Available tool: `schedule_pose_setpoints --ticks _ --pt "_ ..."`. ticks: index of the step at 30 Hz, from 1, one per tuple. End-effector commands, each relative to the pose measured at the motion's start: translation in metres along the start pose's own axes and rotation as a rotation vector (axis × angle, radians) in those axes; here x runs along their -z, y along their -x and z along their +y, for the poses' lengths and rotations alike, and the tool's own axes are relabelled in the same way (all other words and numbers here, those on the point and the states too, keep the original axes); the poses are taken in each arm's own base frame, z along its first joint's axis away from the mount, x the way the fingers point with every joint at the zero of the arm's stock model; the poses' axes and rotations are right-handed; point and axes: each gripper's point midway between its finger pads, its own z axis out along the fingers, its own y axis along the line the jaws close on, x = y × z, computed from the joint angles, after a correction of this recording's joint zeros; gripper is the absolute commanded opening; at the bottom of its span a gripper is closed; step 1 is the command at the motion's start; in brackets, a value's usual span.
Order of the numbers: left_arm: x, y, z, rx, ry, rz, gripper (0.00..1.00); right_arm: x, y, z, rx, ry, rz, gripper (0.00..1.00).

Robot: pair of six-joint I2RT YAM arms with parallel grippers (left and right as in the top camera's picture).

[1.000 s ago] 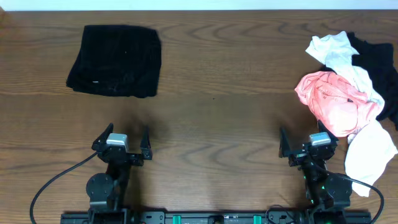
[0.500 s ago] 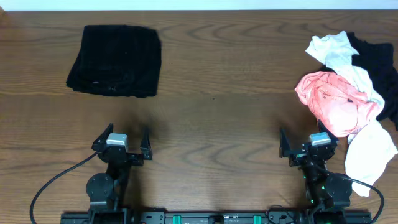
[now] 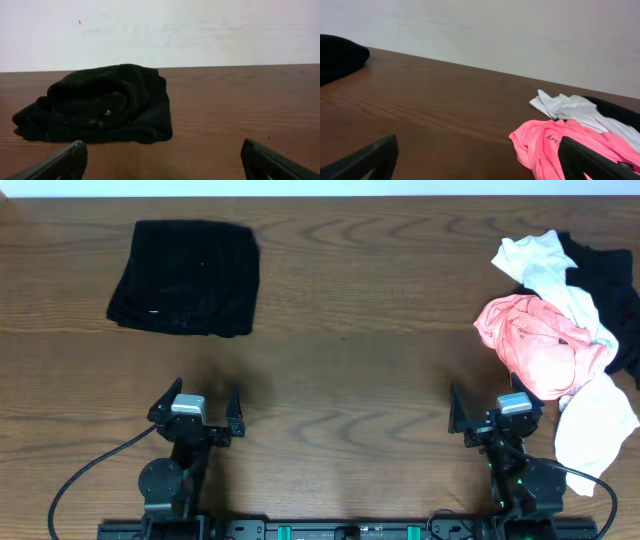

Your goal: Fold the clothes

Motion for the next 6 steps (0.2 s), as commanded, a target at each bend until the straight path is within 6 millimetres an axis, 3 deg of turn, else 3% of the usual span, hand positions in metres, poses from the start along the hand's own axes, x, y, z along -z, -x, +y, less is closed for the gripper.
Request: schedule_pose_setpoints --ticks 1,6 --pt "-0.0005 -0.0151 -0.0013 0.002 -0.007 0.047 0.98 0.0001 -0.0019 -0.0042 -0.002 -0.019 0.006 0.99" --pt "-0.0005 -0.0152 -0.0013 0.002 -0.007 0.047 0.98 0.0001 -0.0019 -0.0042 -0.002 -0.019 0.006 0.99"
